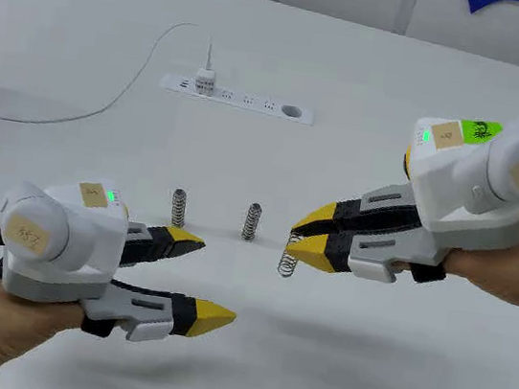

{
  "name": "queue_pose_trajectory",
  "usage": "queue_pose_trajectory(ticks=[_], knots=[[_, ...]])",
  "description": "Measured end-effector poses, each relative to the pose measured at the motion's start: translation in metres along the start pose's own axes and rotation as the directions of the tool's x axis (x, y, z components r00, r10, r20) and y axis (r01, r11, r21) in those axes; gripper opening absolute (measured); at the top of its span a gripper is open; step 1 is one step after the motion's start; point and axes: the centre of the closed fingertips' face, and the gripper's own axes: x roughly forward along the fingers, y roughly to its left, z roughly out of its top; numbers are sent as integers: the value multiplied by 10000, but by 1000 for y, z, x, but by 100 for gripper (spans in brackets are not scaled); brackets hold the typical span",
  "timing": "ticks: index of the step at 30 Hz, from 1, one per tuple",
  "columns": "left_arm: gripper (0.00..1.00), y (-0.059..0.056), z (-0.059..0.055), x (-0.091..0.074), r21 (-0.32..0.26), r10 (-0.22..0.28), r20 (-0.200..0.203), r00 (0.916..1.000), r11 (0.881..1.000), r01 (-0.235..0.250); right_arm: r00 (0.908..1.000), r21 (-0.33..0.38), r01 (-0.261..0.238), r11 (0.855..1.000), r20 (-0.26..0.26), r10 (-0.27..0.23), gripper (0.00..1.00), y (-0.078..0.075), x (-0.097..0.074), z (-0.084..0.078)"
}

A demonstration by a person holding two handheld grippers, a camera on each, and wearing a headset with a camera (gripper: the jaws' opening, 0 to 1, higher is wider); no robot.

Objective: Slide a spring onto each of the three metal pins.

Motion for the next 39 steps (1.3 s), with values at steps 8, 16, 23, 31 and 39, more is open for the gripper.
queue_pose_trajectory(ticks=[8,16,23,31,39], knots=[[60,7,-1,-9,-173,391,83,9992,9991,-390,9992,166,392,9991,39,-393,11,-14,-10,-2],[63,12,-3,-16,-253,592,125,9982,9979,-589,9972,315,746,9967,38,-748,11,-27,-19,-4],[64,16,-5,-21,-319,752,128,9971,9967,-748,9927,467,1203,9916,42,-1207,11,-45,-29,-6],[64,20,-7,-26,-396,889,111,9960,9953,-884,9862,485,1647,9851,-245,-1637,11,-62,-35,-13],[63,21,-8,-28,-419,953,99,9954,9946,-949,9807,610,1935,9792,-393,-1914,11,-77,-37,-18]])
